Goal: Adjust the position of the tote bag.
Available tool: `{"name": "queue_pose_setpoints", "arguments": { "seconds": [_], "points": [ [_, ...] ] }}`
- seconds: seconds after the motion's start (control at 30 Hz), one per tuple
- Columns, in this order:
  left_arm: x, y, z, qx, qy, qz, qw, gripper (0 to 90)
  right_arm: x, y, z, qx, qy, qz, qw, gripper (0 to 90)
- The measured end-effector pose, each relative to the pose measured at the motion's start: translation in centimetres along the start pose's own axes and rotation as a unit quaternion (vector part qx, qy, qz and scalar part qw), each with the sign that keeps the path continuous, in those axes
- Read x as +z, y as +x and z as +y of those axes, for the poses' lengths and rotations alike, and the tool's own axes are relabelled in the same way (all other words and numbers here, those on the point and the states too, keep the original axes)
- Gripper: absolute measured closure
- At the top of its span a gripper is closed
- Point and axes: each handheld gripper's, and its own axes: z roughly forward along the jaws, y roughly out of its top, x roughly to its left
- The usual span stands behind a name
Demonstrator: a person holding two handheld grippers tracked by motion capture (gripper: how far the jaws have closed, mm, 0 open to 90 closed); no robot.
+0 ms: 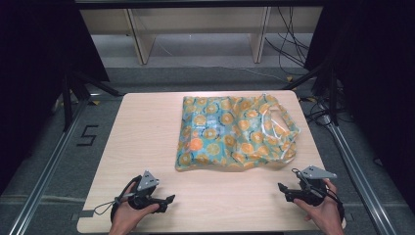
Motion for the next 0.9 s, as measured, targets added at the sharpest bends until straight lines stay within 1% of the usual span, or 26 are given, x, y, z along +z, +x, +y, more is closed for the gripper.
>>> {"name": "queue_pose_setpoints", "arguments": {
  "seconds": [0.03,0.07,0.1,0.13,0.17,0.2,0.27,0.3,0.33,0.37,0.4,0.43,0.47,0.5,0.53,0.57,0.6,0.63,0.67,0.7,0.73,0.77,0.8,0.83,0.87,0.9],
  "points": [
    [0.0,0.0,0.0,0.000,0.000,0.000,1.0000,16.6,-0.1,0.1,0.0,0.005,0.003,-0.002,1.0000,20.0],
    [0.0,0.0,0.0,-0.004,0.000,-0.003,1.0000,16.6,-0.2,0.1,0.0,0.007,0.004,-0.009,0.9999,20.1],
    [0.0,0.0,0.0,-0.004,0.000,-0.002,1.0000,16.6,-0.2,0.2,0.1,0.016,0.004,0.005,0.9998,21.3],
    [0.0,0.0,0.0,-0.004,0.000,-0.002,1.0000,16.6,-0.2,0.2,0.1,0.016,0.004,0.005,0.9998,21.3],
    [0.0,0.0,0.0,-0.003,0.000,-0.001,1.0000,16.5,-0.1,0.2,0.1,0.014,0.003,0.016,0.9998,24.0],
    [0.0,0.0,0.0,-0.003,0.000,-0.001,1.0000,16.6,0.0,0.2,0.2,0.015,0.008,0.022,0.9996,23.4],
    [0.0,0.0,0.0,-0.003,0.001,-0.001,1.0000,16.5,0.0,0.3,0.2,0.016,0.008,0.022,0.9996,22.6],
    [0.0,0.0,0.0,-0.001,-0.001,-0.001,1.0000,16.6,0.0,0.3,0.3,0.014,0.003,0.017,0.9998,22.4],
    [0.0,0.0,0.0,0.002,0.001,0.001,1.0000,16.5,0.1,0.4,0.5,0.006,-0.001,0.014,0.9999,23.0],
    [0.0,0.0,0.0,-0.002,-0.001,0.001,1.0000,16.5,0.1,0.4,0.5,0.006,-0.001,0.014,0.9999,23.0],
    [0.0,0.0,0.0,0.000,0.000,-0.001,1.0000,16.3,0.1,0.5,0.6,0.002,-0.002,0.015,0.9999,23.8],
    [-0.2,0.2,0.1,0.016,0.009,0.000,0.9998,16.2,0.4,0.7,0.8,0.000,-0.001,0.019,0.9998,24.2],
    [0.0,0.1,0.0,-0.006,-0.002,0.003,1.0000,16.2,0.6,0.8,1.2,-0.018,-0.002,0.016,0.9997,24.3],
    [0.0,0.1,0.0,-0.006,-0.002,0.003,1.0000,16.2,0.7,1.2,1.3,-0.004,0.002,0.017,0.9999,24.3],
    [0.0,0.1,0.0,-0.003,0.000,0.008,1.0000,16.2,0.7,1.2,1.3,-0.004,0.002,0.017,0.9999,24.3],
    [0.0,0.1,0.0,-0.004,-0.004,0.009,0.9999,16.2,1.1,0.9,1.8,-0.020,-0.009,0.013,0.9997,24.3],
    [0.0,0.1,0.0,-0.004,-0.001,0.009,0.9999,16.2,1.1,0.9,1.8,-0.020,-0.009,0.013,0.9997,24.3],
    [0.0,0.1,0.0,-0.003,-0.003,0.008,1.0000,16.2,1.3,0.9,2.1,-0.024,-0.012,0.013,0.9996,24.3],
    [0.0,0.1,0.0,-0.005,-0.003,0.007,1.0000,16.2,1.4,0.9,2.3,-0.030,-0.008,0.011,0.9994,25.0],
    [0.1,0.1,0.0,-0.001,-0.002,0.004,1.0000,16.2,1.9,0.9,2.7,-0.032,-0.010,0.009,0.9994,26.8],
    [0.1,0.1,0.0,-0.001,-0.002,0.004,1.0000,16.2,1.9,0.9,2.7,-0.032,-0.010,0.009,0.9994,26.8],
    [0.1,0.2,0.0,0.004,-0.004,0.004,1.0000,16.2,1.9,0.9,2.9,-0.034,-0.015,0.002,0.9993,26.9],
    [0.1,0.2,0.0,0.005,-0.005,0.005,1.0000,16.2,2.1,0.7,3.2,-0.040,-0.021,-0.002,0.9990,26.8],
    [-0.1,0.4,0.0,0.017,0.006,0.004,0.9998,16.2,2.2,0.5,3.7,-0.039,-0.023,-0.011,0.9989,26.8],
    [-0.1,0.4,0.0,0.017,0.006,0.004,0.9998,16.2,2.2,0.5,3.7,-0.039,-0.023,-0.011,0.9989,26.8],
    [-0.3,0.7,0.1,0.038,0.026,0.006,0.9989,16.2,2.4,0.3,4.0,-0.041,-0.025,-0.014,0.9988,26.6]
  ]
}}
